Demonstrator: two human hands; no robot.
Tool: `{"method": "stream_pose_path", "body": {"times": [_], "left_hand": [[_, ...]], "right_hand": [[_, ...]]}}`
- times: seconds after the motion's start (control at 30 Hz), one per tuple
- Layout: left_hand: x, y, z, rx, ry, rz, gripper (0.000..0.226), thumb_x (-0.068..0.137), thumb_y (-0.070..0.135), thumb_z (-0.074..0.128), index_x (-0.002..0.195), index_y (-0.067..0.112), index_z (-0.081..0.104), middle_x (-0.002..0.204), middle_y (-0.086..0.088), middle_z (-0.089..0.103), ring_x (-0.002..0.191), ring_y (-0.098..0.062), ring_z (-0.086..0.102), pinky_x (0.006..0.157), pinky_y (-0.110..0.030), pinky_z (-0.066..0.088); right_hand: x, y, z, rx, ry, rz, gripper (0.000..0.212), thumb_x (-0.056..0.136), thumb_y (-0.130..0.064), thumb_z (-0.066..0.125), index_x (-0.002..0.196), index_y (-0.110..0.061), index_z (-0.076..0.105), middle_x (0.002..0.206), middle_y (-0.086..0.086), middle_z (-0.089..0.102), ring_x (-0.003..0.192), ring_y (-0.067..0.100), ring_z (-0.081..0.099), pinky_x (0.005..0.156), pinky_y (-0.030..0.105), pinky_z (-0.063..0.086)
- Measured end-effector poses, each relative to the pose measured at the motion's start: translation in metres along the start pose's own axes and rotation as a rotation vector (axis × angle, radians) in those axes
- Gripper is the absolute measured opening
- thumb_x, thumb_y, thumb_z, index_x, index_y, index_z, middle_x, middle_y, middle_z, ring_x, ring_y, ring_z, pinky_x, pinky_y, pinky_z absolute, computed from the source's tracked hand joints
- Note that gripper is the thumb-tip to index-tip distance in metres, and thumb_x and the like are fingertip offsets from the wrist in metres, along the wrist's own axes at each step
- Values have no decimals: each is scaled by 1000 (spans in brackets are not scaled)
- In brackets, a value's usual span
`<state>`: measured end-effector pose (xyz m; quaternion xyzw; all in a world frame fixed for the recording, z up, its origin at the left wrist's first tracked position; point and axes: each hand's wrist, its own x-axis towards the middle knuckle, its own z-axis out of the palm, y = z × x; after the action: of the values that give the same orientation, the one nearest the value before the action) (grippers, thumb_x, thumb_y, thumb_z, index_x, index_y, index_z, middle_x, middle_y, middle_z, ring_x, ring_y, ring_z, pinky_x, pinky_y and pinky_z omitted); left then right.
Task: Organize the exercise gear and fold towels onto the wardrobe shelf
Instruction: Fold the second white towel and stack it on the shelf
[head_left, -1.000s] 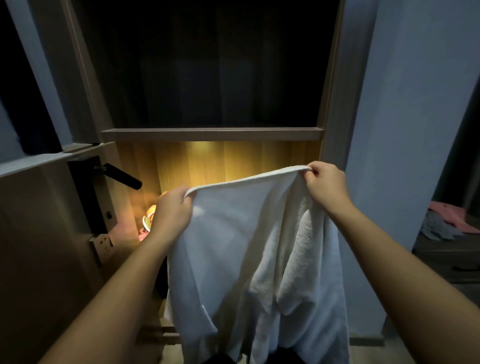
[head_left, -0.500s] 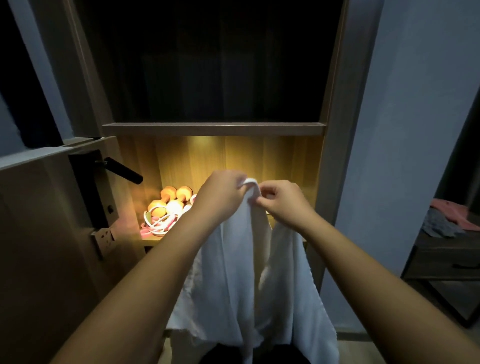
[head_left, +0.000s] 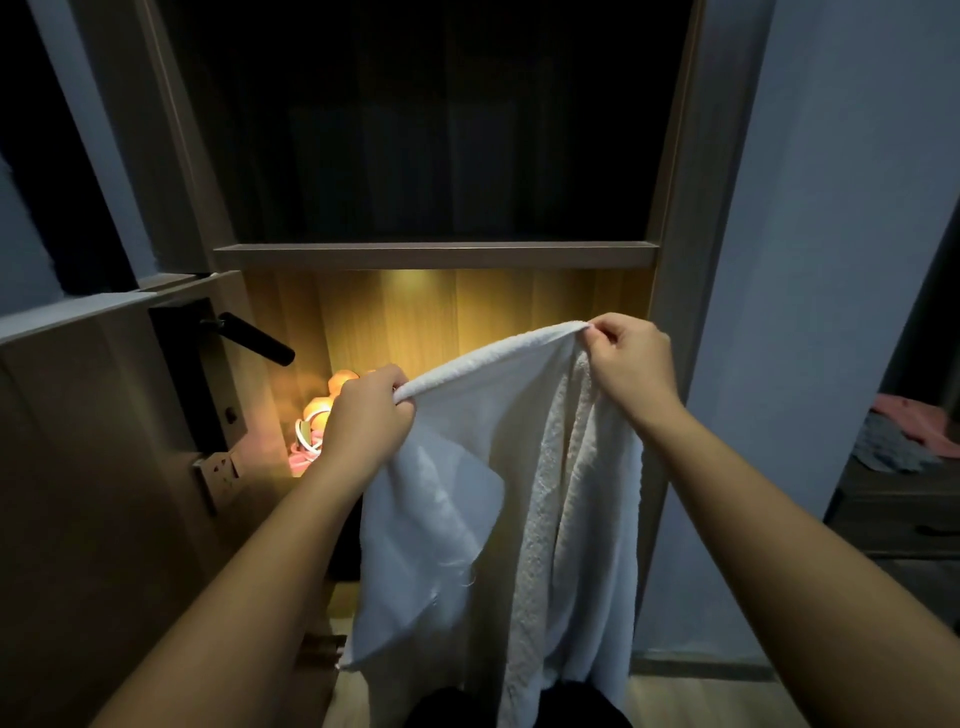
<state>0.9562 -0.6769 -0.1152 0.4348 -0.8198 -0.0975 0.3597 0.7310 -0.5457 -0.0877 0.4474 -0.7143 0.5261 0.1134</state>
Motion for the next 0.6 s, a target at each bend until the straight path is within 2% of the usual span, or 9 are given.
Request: {"method": "stream_pose_path", "body": {"times": [0.1,0.17,0.23,0.3,0.37,0.43,0.53,0.6], "left_hand": [[3,9,-8,-141,-73,-46,20,82,17,41,62,18,44,62,0,44,65,-23,40,49,-31,21],[0,15,-17,-170,-86,9,17,72,26,33,60,17,41,60,-1,44,59,-19,37,49,-32,21],[-2,19,-24,-171,-36,78,23,76,30,35,58,16,41,58,-3,43,56,-17,36,50,-31,22],[1,24,-33,-208,5,99,32,89,28,46,63,10,50,61,-7,46,59,-21,40,55,-31,28],[4,31,-45,-280,-7,97,31,94,24,49,71,6,57,67,-10,51,64,-23,45,59,-32,32],[6,41,-62,-342,-25,109,32,97,25,48,73,8,58,69,-10,51,67,-22,47,60,-32,34],[5,61,-96,-454,21,165,34,98,22,48,68,5,53,65,-7,46,63,-18,41,60,-34,31],[1,75,-119,-492,60,188,33,96,22,48,70,3,53,64,-8,42,61,-18,38,59,-35,28]], "right_hand": [[1,-3,-2,18,9,16,20,100,-23,51,98,-14,69,85,-3,63,79,9,57,66,21,45],[3,-5,-6,37,17,32,19,101,-23,49,94,-16,65,81,-5,60,77,7,55,66,21,45],[6,-12,-10,52,25,35,19,102,-23,47,91,-16,62,79,-7,57,76,7,54,63,19,42],[10,-22,-14,59,33,27,20,102,-22,46,90,-16,61,77,-8,56,74,6,53,61,17,39],[14,-34,-21,76,40,17,21,102,-21,46,87,-17,59,75,-9,55,71,4,51,57,12,37],[18,-49,-32,117,56,-10,26,102,-18,47,77,-18,56,70,-8,52,65,2,48,52,8,35],[21,-78,-51,168,87,-71,35,100,-17,48,66,-18,52,63,-5,48,58,2,44,54,19,35],[17,-98,-62,206,105,-116,38,101,-19,47,63,-19,50,60,-6,46,51,-4,45,47,11,31]]}}
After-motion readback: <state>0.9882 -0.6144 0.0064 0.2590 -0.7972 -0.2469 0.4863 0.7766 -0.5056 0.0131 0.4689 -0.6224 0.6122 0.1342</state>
